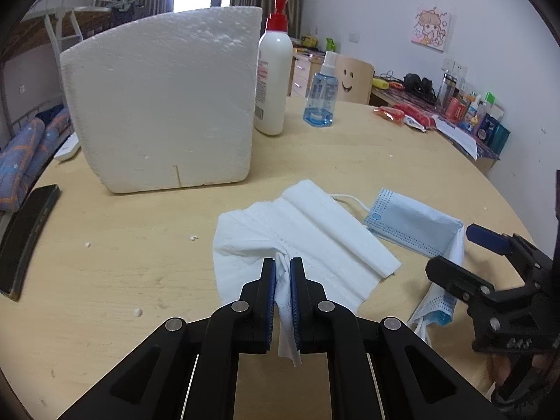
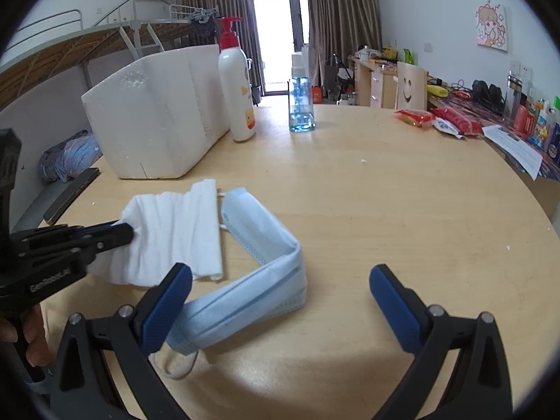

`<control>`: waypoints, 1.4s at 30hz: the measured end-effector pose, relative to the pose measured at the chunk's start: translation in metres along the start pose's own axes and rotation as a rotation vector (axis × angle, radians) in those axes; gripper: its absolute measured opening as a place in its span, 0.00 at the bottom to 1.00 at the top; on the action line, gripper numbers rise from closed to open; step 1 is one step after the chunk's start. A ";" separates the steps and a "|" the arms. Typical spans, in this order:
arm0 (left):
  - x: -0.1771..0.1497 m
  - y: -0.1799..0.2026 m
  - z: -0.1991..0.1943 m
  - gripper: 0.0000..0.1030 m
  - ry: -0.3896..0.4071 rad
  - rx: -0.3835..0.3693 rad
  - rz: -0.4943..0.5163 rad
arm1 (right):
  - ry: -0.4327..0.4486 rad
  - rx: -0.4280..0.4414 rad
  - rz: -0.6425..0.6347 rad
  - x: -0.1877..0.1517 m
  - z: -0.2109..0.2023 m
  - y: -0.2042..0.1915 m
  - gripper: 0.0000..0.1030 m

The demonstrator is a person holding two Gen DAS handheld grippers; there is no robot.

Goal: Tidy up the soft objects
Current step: 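Close the left gripper on the white tissues while the right gripper grasps the blue mask, then lift the white tissues with the left gripper while the right gripper lifts the blue mask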

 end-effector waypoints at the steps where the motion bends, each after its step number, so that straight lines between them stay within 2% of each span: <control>1: -0.001 0.000 -0.001 0.09 0.003 -0.002 0.000 | -0.001 -0.004 0.005 0.000 0.000 0.000 0.99; 9: -0.002 0.000 -0.006 0.09 0.025 -0.019 0.000 | -0.027 -0.046 0.032 0.001 0.006 0.006 0.98; 11: -0.002 -0.001 -0.007 0.09 0.028 -0.024 -0.002 | -0.034 -0.053 0.040 0.001 0.007 0.007 0.85; 14: -0.002 0.000 -0.007 0.09 0.034 -0.029 -0.001 | -0.060 -0.058 0.040 -0.001 0.010 0.006 0.72; 16: -0.001 0.000 -0.007 0.09 0.038 -0.033 0.000 | -0.074 -0.059 0.033 -0.004 0.010 0.004 0.67; 20: -0.001 0.001 -0.008 0.09 0.044 -0.041 0.003 | -0.083 -0.060 0.028 -0.009 0.006 0.001 0.48; 24: 0.001 0.002 -0.012 0.09 0.059 -0.049 0.011 | -0.094 -0.064 0.028 -0.014 0.002 0.003 0.38; 25: 0.001 0.002 -0.014 0.09 0.062 -0.053 0.012 | -0.096 -0.065 0.028 -0.015 0.001 0.004 0.28; 28: 0.001 0.004 -0.017 0.09 0.072 -0.057 0.012 | -0.088 -0.044 0.044 -0.017 -0.002 0.006 0.18; 42: 0.012 0.018 -0.062 0.07 0.198 -0.085 0.048 | 0.040 0.017 0.075 -0.001 -0.043 0.008 0.16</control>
Point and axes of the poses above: each gripper's, at about its wrist camera, not at the fingertips, and z roughly the way its jaws point, y to its right, x to its top, the point moved 6 cm from there along z, roughly the way its jaws point, and after that the axes turned 11 degrees about z, right-handed, at the moved point
